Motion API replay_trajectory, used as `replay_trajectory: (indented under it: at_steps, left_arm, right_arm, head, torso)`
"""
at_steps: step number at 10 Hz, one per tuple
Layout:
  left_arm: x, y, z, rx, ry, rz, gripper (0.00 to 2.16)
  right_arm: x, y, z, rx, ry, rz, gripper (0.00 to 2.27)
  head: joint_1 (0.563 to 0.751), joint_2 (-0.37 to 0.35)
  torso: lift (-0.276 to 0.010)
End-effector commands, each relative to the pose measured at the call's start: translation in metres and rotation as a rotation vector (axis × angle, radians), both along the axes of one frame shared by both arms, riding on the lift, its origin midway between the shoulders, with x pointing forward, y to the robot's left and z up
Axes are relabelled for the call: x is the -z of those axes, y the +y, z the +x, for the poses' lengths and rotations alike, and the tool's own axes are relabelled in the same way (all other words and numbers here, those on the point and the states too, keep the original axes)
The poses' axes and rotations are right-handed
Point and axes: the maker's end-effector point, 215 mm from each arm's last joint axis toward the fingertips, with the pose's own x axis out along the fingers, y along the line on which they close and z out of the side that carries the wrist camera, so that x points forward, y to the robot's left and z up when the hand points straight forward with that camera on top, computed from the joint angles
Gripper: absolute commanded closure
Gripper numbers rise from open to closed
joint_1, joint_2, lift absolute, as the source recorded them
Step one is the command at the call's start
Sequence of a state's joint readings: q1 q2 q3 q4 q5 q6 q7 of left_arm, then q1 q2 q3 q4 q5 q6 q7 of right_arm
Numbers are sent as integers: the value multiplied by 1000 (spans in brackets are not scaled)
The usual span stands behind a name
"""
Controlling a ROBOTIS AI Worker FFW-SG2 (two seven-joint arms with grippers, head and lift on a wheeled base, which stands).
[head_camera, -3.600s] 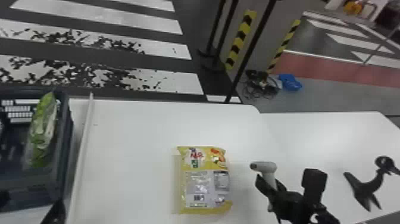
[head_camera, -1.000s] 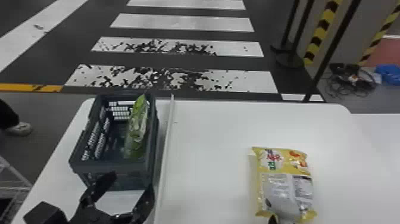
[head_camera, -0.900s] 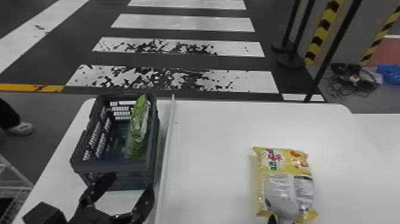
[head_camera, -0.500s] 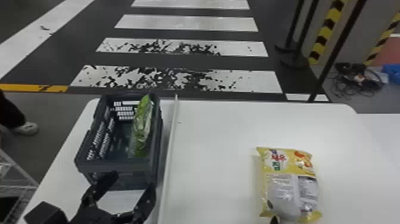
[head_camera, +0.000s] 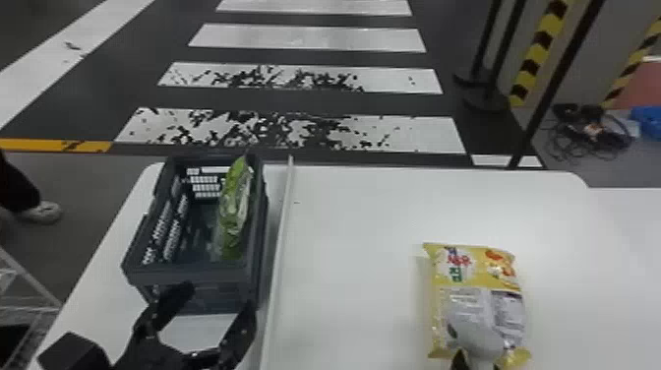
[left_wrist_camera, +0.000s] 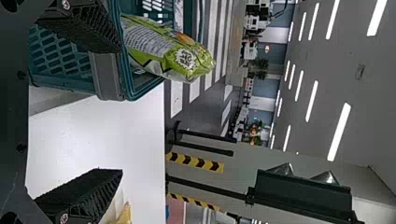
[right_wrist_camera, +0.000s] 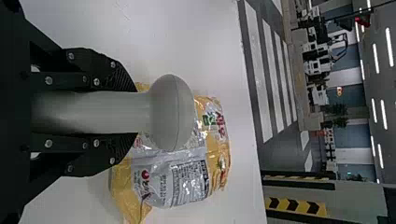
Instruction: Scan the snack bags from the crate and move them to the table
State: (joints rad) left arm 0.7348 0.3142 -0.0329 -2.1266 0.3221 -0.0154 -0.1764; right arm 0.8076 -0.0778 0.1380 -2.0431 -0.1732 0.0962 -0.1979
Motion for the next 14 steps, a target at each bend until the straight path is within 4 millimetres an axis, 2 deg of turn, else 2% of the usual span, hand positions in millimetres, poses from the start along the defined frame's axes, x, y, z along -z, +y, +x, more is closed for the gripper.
replay_trajectory:
  at_steps: [1, 4, 7, 10, 12, 14]
  left_arm:
    - [1, 0, -1, 0, 3, 1, 80]
    - [0, -2, -3, 4, 3, -2, 80]
    - [0, -2, -9, 5, 9, 1, 80]
    - [1, -4, -17, 1, 17, 5, 80]
    - [1, -4, -21, -7, 18, 17, 80]
    - [1, -4, -23, -10, 20, 21, 80]
  right_arm:
    - [-15, -24, 9, 30, -27, -14, 2240]
    - [-34, -91, 32, 87, -43, -44, 2240]
    - [-40, -154, 58, 115, -40, -72, 2243]
    - [-13, -205, 89, 65, -3, -43, 2243]
    - [7, -218, 101, 26, 22, -26, 2243]
    - [26, -232, 107, -18, 58, -31, 2243]
  head:
    - [695, -7]
    - [695, -102]
    - [695, -200]
    - [695, -273]
    - [695, -320]
    - [695, -336]
  torso:
    - [-95]
    - [-95]
    - [-95]
    - [-95]
    - [-95]
    - [-95]
